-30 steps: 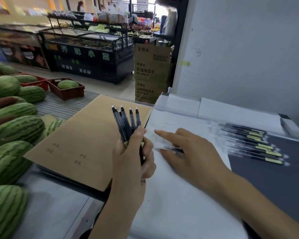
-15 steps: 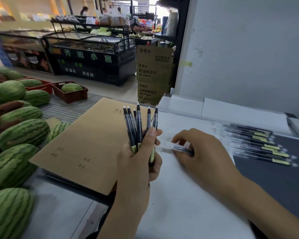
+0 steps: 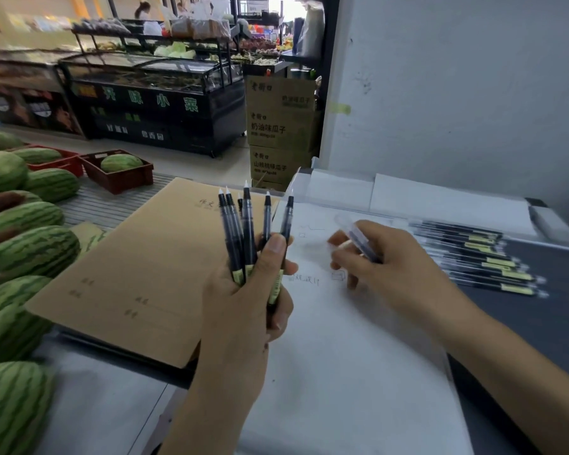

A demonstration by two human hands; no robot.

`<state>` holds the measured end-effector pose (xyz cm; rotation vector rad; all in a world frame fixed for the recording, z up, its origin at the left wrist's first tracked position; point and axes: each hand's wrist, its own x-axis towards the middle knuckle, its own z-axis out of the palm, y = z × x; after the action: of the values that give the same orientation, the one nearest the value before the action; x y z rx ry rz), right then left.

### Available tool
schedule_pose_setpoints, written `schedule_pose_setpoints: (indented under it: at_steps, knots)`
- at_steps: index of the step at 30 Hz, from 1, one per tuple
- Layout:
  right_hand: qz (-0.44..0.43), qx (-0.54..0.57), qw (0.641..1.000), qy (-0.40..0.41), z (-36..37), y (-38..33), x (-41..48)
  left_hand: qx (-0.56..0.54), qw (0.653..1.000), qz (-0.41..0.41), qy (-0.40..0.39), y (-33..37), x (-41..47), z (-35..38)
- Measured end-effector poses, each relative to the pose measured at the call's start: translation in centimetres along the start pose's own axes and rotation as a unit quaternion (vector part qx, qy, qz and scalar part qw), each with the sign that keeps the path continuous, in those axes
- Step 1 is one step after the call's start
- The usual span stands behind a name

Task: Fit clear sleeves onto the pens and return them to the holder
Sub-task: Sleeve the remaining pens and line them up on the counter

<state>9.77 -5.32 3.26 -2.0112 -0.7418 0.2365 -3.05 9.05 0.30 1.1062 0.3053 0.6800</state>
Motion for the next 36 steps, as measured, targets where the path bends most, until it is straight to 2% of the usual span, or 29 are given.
schedule_pose_setpoints:
  at_steps: [2,5,10,16,24,33,36]
  knots:
    - [0.039,0.110,0.993,-0.008,-0.6,-0.6,-0.1,0.009,1.000,-0.002,-0.007,0.0,-0.1,0.0]
    - [0.092,0.246,0.964,-0.034,-1.3,-1.1,-0.2,0.034,0.999,-0.008,-0.010,0.1,-0.1,0.2]
    - [0.099,0.318,0.941,-0.068,-1.6,-1.6,-0.2,0.047,0.999,-0.011,-0.013,0.1,-0.1,0.5]
    - [0.084,0.358,0.927,-0.076,-2.0,-1.7,-0.3,0.074,0.997,-0.003,-0.032,0.2,-0.2,0.5]
    - [0.083,0.404,0.910,-0.045,-2.3,-1.4,-0.1,0.098,0.994,-0.002,-0.051,0.0,-0.2,0.4]
    - [0.041,0.307,0.950,-0.041,-2.4,-1.9,-0.4,0.100,0.993,0.019,-0.056,-0.3,0.1,0.2]
    - [0.038,0.302,0.952,-0.027,-2.4,-1.8,-0.3,0.097,0.993,0.028,-0.056,-0.3,0.1,0.3]
